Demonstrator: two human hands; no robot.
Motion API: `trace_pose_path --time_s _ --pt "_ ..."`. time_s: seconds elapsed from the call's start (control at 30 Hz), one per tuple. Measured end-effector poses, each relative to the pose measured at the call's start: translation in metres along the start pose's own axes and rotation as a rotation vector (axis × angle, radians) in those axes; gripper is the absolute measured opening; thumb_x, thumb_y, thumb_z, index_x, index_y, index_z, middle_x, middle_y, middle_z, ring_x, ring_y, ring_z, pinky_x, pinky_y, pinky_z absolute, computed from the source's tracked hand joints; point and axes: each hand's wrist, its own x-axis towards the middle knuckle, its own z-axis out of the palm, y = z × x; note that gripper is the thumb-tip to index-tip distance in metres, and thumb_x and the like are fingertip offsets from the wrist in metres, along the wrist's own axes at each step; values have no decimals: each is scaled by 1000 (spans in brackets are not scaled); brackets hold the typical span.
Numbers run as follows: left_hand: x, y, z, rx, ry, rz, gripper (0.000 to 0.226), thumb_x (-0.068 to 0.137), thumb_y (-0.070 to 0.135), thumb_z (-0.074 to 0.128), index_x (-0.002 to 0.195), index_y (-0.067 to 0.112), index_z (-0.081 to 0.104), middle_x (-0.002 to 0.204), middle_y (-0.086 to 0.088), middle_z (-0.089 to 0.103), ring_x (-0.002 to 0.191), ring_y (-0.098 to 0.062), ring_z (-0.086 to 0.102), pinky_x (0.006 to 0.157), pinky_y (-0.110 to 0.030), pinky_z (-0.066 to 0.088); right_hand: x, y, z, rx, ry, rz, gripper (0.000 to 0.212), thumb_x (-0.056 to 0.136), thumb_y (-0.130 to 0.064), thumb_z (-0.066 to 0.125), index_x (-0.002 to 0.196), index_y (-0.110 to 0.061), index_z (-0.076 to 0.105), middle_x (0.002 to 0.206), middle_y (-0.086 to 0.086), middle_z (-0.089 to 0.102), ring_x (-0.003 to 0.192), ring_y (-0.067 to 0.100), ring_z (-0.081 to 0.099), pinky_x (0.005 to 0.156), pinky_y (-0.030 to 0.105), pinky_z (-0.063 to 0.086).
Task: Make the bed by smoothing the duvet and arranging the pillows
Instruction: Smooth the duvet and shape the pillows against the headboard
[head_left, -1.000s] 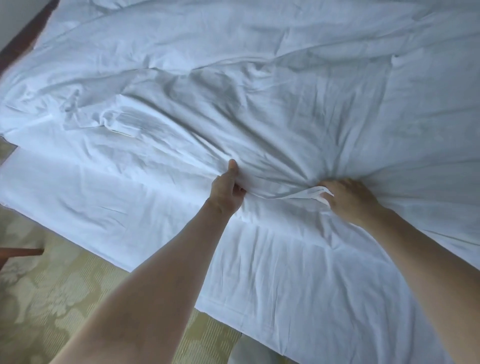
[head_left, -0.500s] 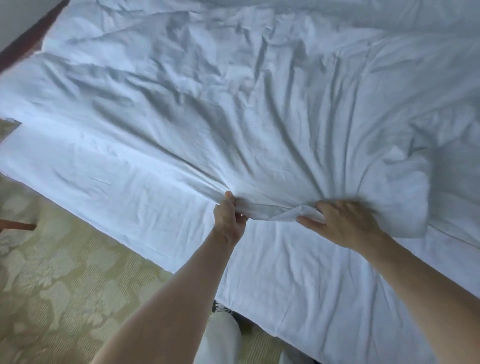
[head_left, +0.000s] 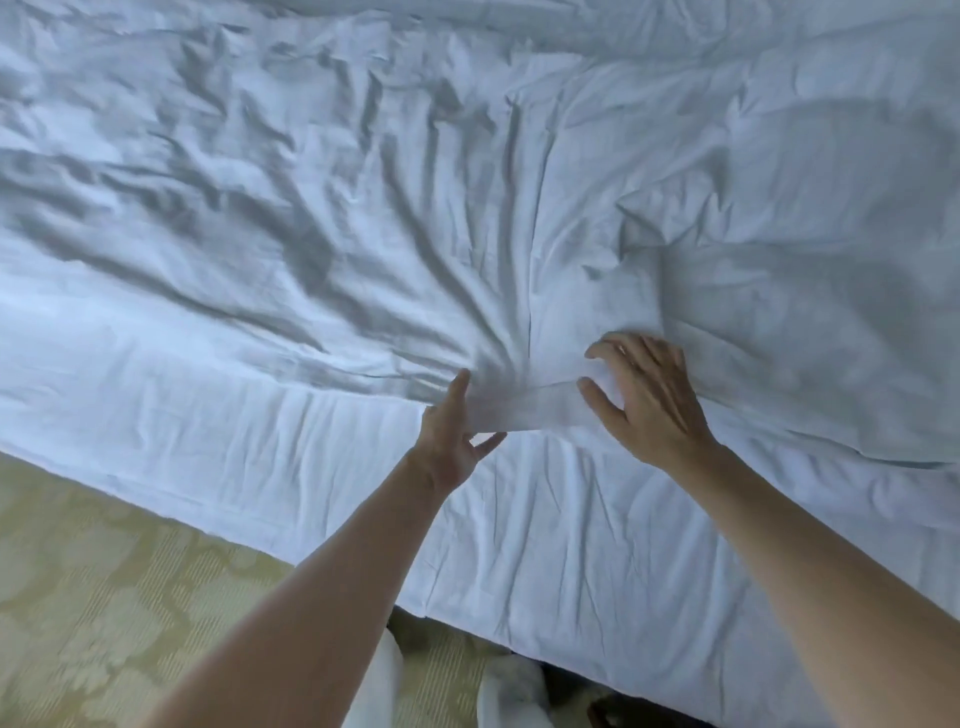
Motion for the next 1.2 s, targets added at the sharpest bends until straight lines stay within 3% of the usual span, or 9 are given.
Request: trace_pose_path --time_s 0.13,0.23,0.4,0.53,0.67,0.77,0.9,1.03,1.2 --pt "-31 -26 61 388 -260 -229 65 86 68 53 126 17 58 125 -5 67 106 -29 70 95 -49 54 -33 57 -20 20 75 381 40 93 -43 40 117 -17 59 116 4 61 115 30 56 92 48 41" --pt "-39 -37 112 668 -374 -84 65 90 67 49 129 16 58 124 0 67 105 -21 70 98 -45 53 -64 94 -32 -32 23 531 48 93 -53 38 123 -21 58 122 3 58 126 28 50 95 52 42" --pt "-31 -39 200 687 -437 208 49 95 53 52 134 23 52 127 3 63 112 -14 64 98 -36 51 -105 144 -48 -13 -67 721 66 90 -65 28 131 -21 54 138 5 52 135 29 42 106 54 36" --pt "1 -57 243 1057 -356 586 62 89 44 67 142 23 44 134 1 56 127 -13 51 108 -30 40 -130 178 -64 23 124 821 45 95 -50 46 113 -12 63 123 9 57 116 31 54 96 44 42" --pt "32 -81 264 1611 -241 727 90 75 62 70 150 33 28 149 8 42 139 -20 32 112 -44 25 -152 211 -83 0 450 1033 33 88 -36 61 107 -9 64 118 10 58 115 30 52 93 43 40" --pt "47 -100 276 1915 -223 750 103 68 74 66 152 36 22 155 10 34 138 -24 31 107 -44 24 -167 233 -95 87 690 1273 51 80 -36 71 120 -8 55 129 10 49 124 28 44 95 45 39" --pt "65 -117 288 2197 -223 787 97 68 70 68 148 29 29 147 1 44 128 -30 43 101 -44 34 -171 267 -107 688 996 1686 87 67 -39 87 135 -12 40 134 7 51 117 25 56 101 38 49" --pt "75 -129 305 2198 -207 828 66 76 51 76 127 19 49 120 -8 64 113 -33 60 89 -40 47 -166 287 -103 1037 1061 1610 116 51 -42 93 146 -27 29 140 -4 52 121 16 58 106 41 48" --pt "76 -124 326 2114 -377 634 30 78 37 73 105 29 65 102 -4 69 102 -33 64 82 -39 53 -161 295 -124 1057 1080 1425 79 85 2 65 150 -25 30 146 -2 47 127 15 52 112 40 43"
